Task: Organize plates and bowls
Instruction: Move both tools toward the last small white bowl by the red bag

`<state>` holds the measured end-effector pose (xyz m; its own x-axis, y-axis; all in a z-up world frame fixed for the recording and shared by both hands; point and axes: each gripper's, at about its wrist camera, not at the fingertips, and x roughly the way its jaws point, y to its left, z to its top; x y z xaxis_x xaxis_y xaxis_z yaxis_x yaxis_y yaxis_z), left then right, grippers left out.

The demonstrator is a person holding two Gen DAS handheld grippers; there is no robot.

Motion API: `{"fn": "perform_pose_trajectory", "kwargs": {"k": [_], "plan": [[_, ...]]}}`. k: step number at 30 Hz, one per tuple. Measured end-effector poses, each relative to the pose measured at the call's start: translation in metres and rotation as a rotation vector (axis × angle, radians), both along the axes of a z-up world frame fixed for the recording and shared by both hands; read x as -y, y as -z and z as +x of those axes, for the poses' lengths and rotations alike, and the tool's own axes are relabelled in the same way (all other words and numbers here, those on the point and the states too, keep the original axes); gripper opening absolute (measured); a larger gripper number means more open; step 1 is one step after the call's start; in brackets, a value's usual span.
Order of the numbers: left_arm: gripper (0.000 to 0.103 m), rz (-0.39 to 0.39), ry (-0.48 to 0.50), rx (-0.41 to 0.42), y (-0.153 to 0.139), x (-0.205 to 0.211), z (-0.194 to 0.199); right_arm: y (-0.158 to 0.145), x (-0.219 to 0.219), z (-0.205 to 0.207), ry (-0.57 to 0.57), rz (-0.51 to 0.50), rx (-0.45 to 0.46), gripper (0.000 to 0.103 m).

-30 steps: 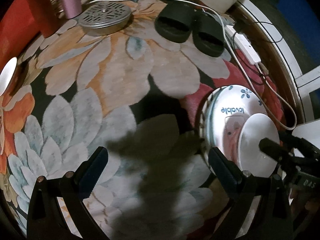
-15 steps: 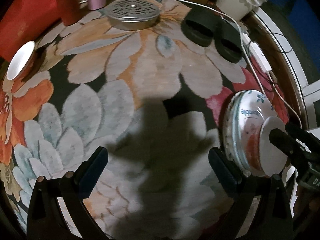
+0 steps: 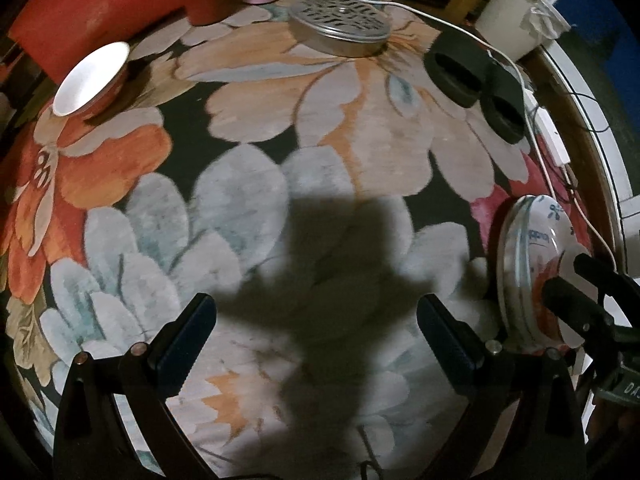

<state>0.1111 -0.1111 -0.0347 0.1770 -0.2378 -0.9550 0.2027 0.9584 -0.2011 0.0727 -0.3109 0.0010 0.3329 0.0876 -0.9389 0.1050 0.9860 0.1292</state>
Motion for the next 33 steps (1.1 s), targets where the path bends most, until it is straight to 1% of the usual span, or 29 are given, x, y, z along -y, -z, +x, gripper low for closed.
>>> {"fn": "perform_pose_trajectory", "kwargs": {"k": [7,18,33], "plan": [[0.101,0.013,-0.04,-0.006,0.004,-0.022,0.001,0.007,-0.022,0.006,-0.054,0.008,-0.017,0.096],[0.101,0.025,-0.108,-0.005,0.008,-0.054,0.004,0.028,-0.054,0.023,-0.125,0.005,-0.067,0.096],[0.101,0.038,-0.201,-0.022,0.022,-0.107,-0.001,0.04,-0.095,0.043,-0.193,-0.004,-0.076,0.096]]}}
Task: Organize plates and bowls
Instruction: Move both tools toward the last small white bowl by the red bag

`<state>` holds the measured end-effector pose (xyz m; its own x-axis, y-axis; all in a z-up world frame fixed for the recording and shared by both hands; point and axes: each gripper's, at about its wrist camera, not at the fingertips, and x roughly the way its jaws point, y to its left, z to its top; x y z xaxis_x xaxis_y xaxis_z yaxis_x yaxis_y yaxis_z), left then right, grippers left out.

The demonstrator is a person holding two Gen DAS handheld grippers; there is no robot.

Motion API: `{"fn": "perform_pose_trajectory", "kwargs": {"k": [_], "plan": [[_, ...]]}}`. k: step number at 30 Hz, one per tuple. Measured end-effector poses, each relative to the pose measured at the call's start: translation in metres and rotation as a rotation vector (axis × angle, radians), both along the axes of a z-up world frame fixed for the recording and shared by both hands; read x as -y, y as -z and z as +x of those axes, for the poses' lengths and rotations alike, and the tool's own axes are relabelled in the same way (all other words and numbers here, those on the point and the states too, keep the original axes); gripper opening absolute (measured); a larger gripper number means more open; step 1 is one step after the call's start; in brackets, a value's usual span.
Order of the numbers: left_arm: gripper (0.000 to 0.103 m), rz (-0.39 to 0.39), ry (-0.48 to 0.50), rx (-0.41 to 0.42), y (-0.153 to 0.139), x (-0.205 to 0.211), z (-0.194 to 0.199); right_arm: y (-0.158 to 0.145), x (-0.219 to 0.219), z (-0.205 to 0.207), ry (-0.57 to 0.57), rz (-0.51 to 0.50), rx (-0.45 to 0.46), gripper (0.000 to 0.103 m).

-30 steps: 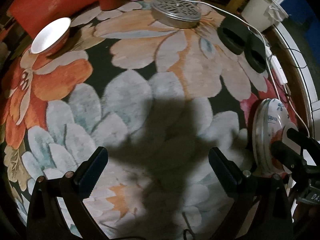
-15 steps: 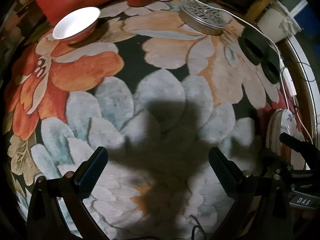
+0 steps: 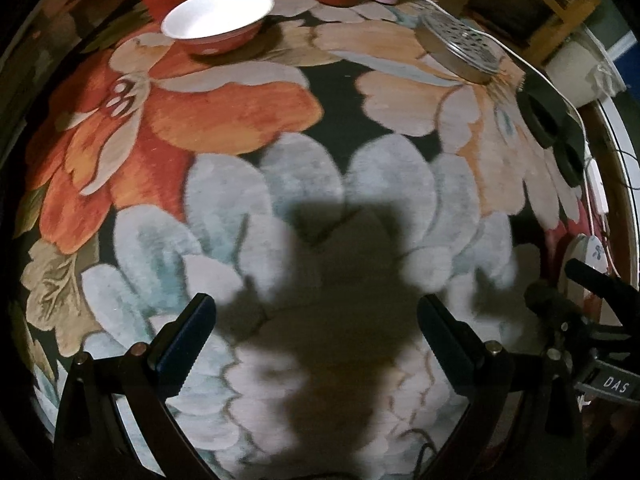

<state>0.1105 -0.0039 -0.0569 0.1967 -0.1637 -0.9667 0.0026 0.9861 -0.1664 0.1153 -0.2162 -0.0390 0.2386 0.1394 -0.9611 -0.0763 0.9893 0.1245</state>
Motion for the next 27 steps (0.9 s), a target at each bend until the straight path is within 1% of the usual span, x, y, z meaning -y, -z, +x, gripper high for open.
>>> {"fn": "perform_pose_trajectory", "kwargs": {"k": [5,9,11,16,19,21,25,27], "plan": [[0.101,-0.004,-0.074,-0.003,0.004,-0.03,0.006,0.002,-0.026,0.018,-0.038,0.05,-0.007,0.096],[0.101,-0.002,-0.136,0.006,0.004,-0.057,0.014,-0.002,-0.054,0.037,-0.087,0.113,0.016,0.096],[0.101,0.006,-0.16,0.013,0.003,-0.072,0.018,-0.003,-0.066,0.046,-0.107,0.162,0.022,0.096],[0.101,0.015,-0.226,0.035,0.001,-0.108,0.027,0.005,-0.089,0.071,-0.124,0.231,-0.017,0.096],[0.101,0.01,-0.266,0.044,-0.001,-0.128,0.028,0.013,-0.102,0.09,-0.114,0.265,-0.035,0.096],[0.101,0.007,-0.282,0.049,-0.001,-0.137,0.026,0.016,-0.113,0.108,-0.086,0.283,-0.036,0.096],[0.101,-0.012,-0.321,0.053,0.001,-0.155,0.019,0.018,-0.13,0.146,0.013,0.341,-0.021,0.094],[0.101,-0.026,-0.342,0.051,0.003,-0.163,0.016,0.017,-0.138,0.162,0.049,0.355,-0.01,0.091]]}}
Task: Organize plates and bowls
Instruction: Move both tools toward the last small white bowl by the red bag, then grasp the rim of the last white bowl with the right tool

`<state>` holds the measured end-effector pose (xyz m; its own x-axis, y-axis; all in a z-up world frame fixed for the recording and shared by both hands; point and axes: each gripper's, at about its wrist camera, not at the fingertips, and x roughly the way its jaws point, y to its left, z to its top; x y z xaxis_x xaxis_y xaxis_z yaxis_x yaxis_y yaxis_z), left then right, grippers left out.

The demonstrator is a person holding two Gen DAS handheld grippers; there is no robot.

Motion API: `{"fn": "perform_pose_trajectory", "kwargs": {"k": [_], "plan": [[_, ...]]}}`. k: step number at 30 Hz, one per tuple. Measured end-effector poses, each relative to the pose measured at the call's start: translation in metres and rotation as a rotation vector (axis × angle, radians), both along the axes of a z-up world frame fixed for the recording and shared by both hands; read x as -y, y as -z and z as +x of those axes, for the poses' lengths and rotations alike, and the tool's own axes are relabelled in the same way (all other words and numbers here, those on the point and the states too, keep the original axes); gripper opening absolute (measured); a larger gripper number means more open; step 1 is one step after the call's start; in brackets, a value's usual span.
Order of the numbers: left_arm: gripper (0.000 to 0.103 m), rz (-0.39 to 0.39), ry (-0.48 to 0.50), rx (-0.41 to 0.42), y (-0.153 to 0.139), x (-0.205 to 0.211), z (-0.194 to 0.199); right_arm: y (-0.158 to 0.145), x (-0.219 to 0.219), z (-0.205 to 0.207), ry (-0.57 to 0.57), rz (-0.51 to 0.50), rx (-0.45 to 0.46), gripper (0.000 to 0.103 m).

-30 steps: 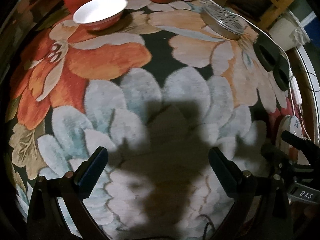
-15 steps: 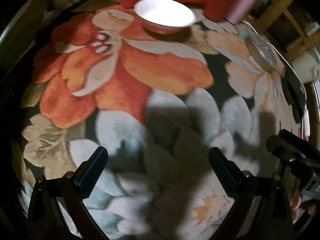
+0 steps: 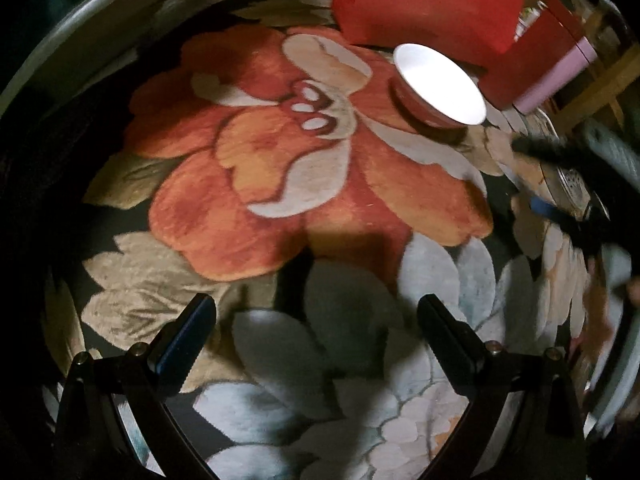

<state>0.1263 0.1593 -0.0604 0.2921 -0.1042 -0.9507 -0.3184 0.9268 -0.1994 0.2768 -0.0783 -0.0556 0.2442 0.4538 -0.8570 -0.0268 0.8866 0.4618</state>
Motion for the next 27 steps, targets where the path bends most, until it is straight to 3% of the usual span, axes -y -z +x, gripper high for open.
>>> {"fn": "perform_pose_trajectory", "kwargs": {"k": [2,5,6,9,11,13,19,27], "plan": [[0.101,-0.009,-0.012,0.0,0.002,-0.006,-0.004,-0.001,-0.01,0.018,0.034,0.005,0.01,0.08],[0.101,-0.016,-0.031,-0.004,0.007,-0.017,-0.011,-0.001,-0.023,0.039,0.08,0.005,0.018,0.073],[0.101,-0.019,-0.039,-0.006,0.008,-0.02,-0.012,0.003,-0.027,0.046,0.096,0.004,0.008,0.072],[0.101,-0.025,-0.064,-0.009,0.011,-0.031,-0.018,0.023,-0.041,0.059,0.122,-0.005,-0.064,0.057],[0.101,-0.027,-0.072,-0.01,0.011,-0.035,-0.021,0.035,-0.046,0.061,0.125,-0.006,-0.103,0.027],[0.101,-0.031,-0.076,-0.006,0.01,-0.039,-0.023,0.042,-0.049,0.059,0.112,-0.02,-0.109,0.015],[0.101,-0.037,-0.074,-0.002,0.01,-0.041,-0.024,0.038,-0.037,0.04,0.004,0.025,-0.092,0.011],[0.101,-0.067,-0.011,-0.015,0.017,-0.015,-0.018,0.044,-0.029,-0.034,-0.315,0.061,-0.216,0.011]]}}
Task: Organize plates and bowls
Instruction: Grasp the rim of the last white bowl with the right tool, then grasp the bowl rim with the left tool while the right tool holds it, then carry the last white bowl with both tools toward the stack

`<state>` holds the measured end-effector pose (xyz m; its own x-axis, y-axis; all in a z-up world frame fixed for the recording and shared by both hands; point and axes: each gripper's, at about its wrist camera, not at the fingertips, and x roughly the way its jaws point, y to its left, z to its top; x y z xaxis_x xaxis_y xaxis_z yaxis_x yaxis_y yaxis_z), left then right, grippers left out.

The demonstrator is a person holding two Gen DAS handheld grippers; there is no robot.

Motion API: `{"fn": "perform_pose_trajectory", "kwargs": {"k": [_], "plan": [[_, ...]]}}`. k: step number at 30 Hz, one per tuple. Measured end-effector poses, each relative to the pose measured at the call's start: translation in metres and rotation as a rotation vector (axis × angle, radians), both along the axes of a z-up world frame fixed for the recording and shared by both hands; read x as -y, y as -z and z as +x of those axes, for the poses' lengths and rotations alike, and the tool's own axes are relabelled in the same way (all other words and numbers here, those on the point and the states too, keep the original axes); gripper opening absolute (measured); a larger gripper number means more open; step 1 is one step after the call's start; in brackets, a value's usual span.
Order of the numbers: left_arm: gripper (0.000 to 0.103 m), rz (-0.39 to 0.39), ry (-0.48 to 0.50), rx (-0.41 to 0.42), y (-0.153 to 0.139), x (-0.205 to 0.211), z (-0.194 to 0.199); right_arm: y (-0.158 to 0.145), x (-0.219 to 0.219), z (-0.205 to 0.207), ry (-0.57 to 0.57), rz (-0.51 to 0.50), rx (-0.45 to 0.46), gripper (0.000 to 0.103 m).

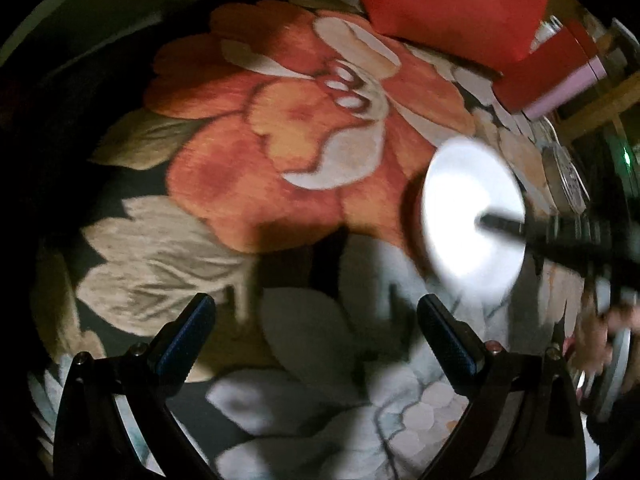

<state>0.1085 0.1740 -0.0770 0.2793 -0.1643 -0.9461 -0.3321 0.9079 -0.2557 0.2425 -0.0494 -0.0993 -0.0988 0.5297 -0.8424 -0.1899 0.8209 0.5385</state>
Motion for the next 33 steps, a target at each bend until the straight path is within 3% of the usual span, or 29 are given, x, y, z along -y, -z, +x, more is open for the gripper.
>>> {"fn": "perform_pose_trajectory", "kwargs": {"k": [5,7,8,10,11,13,14,16,22,33], "plan": [[0.098,-0.001,0.079,-0.009,0.007,0.033,0.005,0.002,0.007,-0.046,-0.157,-0.01,-0.014,0.011],[0.08,0.005,0.117,-0.025,0.013,0.048,0.007,0.001,0.012,-0.056,-0.157,-0.015,-0.01,0.014],[0.076,0.01,0.133,-0.035,0.016,0.054,0.008,0.0,0.014,-0.059,-0.144,-0.025,-0.006,0.014],[0.045,0.032,0.163,-0.047,0.019,0.065,0.009,0.0,0.016,-0.062,-0.121,-0.042,0.008,0.014],[0.042,0.057,0.174,-0.035,0.018,0.069,0.01,0.001,0.015,-0.063,-0.116,-0.043,0.01,0.014],[0.017,0.028,0.196,-0.019,0.016,0.074,0.011,0.002,0.012,-0.069,-0.114,-0.056,0.022,0.013],[0.014,0.03,0.208,-0.022,0.014,0.078,0.012,0.002,0.011,-0.073,-0.114,-0.063,0.034,0.013],[0.014,0.055,0.231,-0.016,0.007,0.085,0.013,-0.003,0.015,-0.078,-0.114,-0.096,0.05,0.012],[0.013,0.023,0.286,-0.005,-0.016,0.103,0.011,-0.025,0.037,-0.093,-0.078,-0.117,0.064,0.011],[0.013,0.015,0.474,0.017,-0.059,0.2,-0.001,-0.069,0.122,-0.135,0.131,-0.173,0.072,0.012]]}}
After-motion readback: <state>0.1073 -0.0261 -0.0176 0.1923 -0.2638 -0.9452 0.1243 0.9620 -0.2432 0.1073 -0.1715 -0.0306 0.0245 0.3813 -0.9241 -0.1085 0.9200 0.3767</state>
